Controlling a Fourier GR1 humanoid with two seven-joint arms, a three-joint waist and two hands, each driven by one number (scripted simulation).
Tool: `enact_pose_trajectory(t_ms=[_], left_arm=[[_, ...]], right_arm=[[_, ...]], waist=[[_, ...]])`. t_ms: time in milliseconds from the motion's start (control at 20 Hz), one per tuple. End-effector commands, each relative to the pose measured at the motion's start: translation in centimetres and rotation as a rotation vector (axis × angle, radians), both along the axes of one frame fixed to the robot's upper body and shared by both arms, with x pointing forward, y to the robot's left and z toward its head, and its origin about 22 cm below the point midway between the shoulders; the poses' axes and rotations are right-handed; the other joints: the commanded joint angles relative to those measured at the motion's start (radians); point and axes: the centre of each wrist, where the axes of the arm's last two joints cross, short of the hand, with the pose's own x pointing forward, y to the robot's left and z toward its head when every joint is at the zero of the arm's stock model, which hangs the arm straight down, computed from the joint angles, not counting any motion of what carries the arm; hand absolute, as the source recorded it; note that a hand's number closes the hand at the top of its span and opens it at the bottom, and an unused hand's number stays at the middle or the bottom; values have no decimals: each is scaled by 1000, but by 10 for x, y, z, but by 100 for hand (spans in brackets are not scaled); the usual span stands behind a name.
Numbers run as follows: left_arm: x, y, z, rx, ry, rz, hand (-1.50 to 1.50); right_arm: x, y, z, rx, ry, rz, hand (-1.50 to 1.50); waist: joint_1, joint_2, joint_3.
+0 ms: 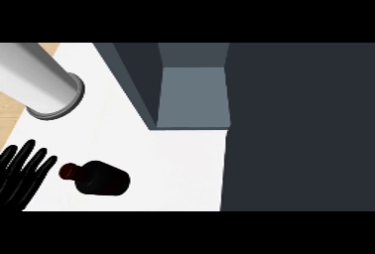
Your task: Pick up the wine, place it into the cabinet and close the cabinet
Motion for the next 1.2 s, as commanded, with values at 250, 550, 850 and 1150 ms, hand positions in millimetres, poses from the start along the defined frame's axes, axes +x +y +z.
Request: enact_pose_trajectory(t_ms=[250, 550, 850, 1150], left_arm=[[24, 11, -43, -32, 43, -22, -150], [24, 27, -82, -7, 15, 56, -150], [28, 35, -85, -4, 18, 38, -150], [36, 41, -111, 10, 43, 41, -150]], right_arm=[[-29, -3, 27, 20, -55, 59, -150], [-32, 0, 24, 42, -61, 18, -150], [-34, 3, 22, 26, -49, 55, -150], [-40, -3, 34, 31, -58, 48, -150]], waist=[[-1, 2, 0], [-2, 1, 0], [4, 1, 0], [-3, 0, 0]])
